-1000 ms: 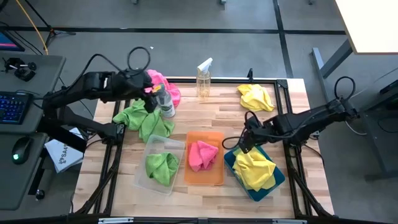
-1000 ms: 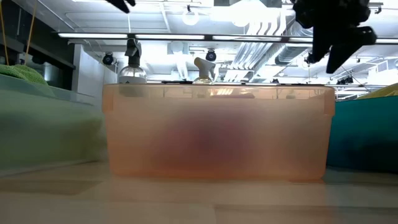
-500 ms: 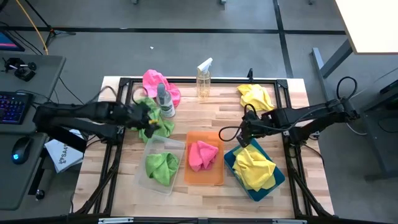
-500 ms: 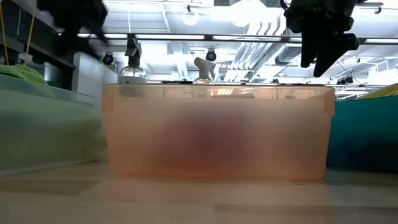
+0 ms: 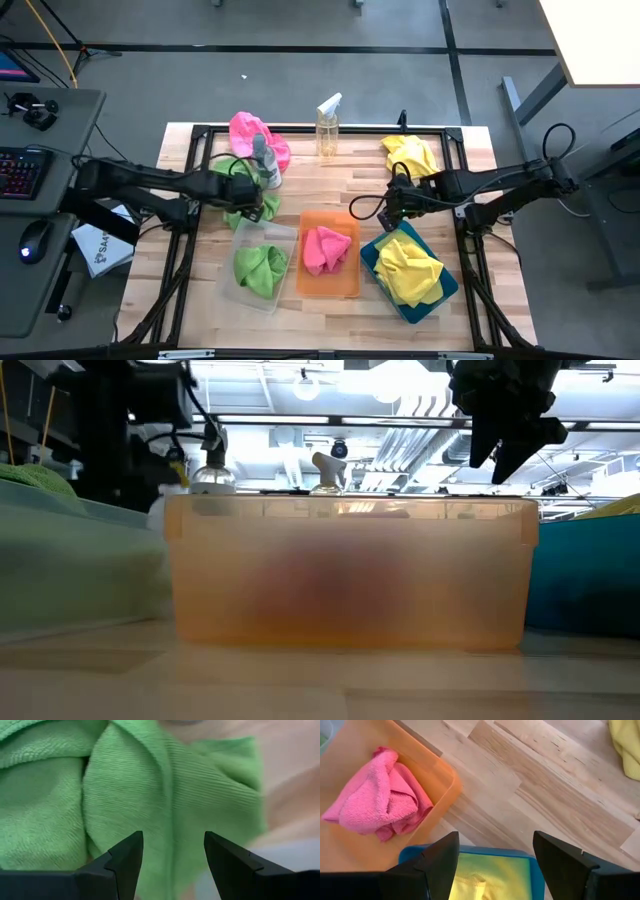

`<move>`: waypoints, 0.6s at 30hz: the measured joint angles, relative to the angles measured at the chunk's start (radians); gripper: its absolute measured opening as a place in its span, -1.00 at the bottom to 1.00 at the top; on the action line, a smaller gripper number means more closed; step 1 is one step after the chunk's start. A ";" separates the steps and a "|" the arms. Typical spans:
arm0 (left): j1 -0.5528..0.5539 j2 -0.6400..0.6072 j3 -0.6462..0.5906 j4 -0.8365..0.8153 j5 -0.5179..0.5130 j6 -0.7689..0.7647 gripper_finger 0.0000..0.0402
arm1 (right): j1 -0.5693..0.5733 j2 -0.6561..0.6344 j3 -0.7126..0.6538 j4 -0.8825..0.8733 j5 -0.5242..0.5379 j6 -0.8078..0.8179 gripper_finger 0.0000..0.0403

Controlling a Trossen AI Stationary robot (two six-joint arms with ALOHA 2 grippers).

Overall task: Sort microfiber towel by color & place in baskets
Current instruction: Put the green towel into the white bin

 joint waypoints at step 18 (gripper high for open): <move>0.019 0.128 0.016 0.058 0.033 0.109 -0.96 | 0.002 0.000 0.000 0.000 0.000 0.026 0.25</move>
